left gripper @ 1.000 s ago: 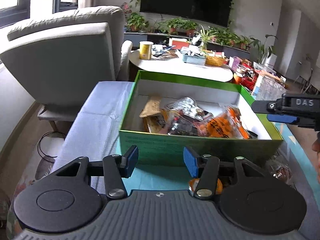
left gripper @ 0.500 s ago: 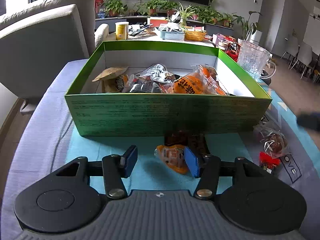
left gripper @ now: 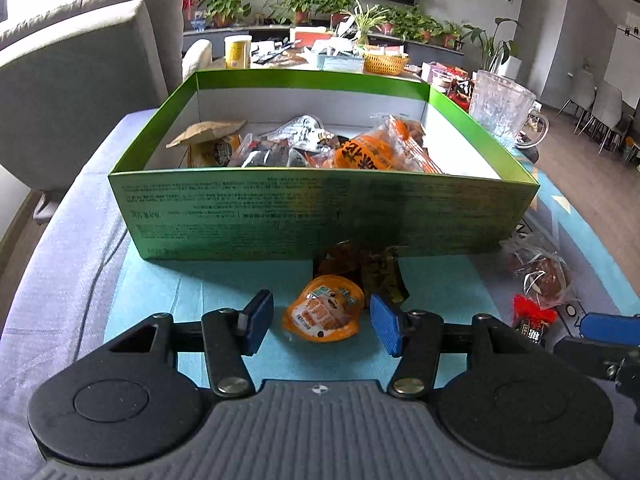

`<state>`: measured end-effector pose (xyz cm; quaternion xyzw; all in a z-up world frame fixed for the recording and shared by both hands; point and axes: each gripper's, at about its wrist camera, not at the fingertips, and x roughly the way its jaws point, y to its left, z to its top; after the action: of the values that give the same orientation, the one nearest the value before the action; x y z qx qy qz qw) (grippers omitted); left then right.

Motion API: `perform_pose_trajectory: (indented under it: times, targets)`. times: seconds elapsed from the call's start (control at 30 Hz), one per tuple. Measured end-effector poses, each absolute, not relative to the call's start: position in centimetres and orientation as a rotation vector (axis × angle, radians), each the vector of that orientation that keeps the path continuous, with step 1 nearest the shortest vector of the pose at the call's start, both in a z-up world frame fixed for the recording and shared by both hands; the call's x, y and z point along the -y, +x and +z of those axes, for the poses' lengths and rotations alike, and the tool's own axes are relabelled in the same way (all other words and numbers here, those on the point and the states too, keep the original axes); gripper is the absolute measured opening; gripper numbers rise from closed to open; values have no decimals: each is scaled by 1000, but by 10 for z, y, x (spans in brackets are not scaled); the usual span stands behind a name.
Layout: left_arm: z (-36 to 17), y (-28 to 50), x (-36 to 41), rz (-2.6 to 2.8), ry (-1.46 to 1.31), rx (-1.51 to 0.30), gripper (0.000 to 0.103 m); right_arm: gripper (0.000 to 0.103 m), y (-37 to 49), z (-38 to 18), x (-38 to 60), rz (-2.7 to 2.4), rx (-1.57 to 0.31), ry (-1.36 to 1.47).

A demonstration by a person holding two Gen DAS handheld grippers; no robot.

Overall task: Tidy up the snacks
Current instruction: 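Grasp orange-lidded snack cup with left gripper while right grasps red wrapped bar, then carry snack cup into box and release with left while right drops red bar there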

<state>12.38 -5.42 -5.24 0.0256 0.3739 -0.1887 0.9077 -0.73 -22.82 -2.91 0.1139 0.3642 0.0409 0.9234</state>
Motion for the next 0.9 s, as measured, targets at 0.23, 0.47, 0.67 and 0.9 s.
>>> perform_pose_trajectory:
  times: [0.23, 0.47, 0.67, 0.9]
  targets:
    - [-54, 123, 56, -408, 60, -758, 49, 62, -3, -36, 220, 80, -793, 248]
    - [-53, 112, 54, -452, 100, -741, 37, 62, 9, -39, 207, 75, -806, 217]
    - [-52, 105, 44, -455, 69, -748, 37, 62, 13, -46, 190, 51, -797, 83]
    - [-44, 100, 33, -448, 33, -725, 37, 33, 10, -42, 206, 83, -787, 154]
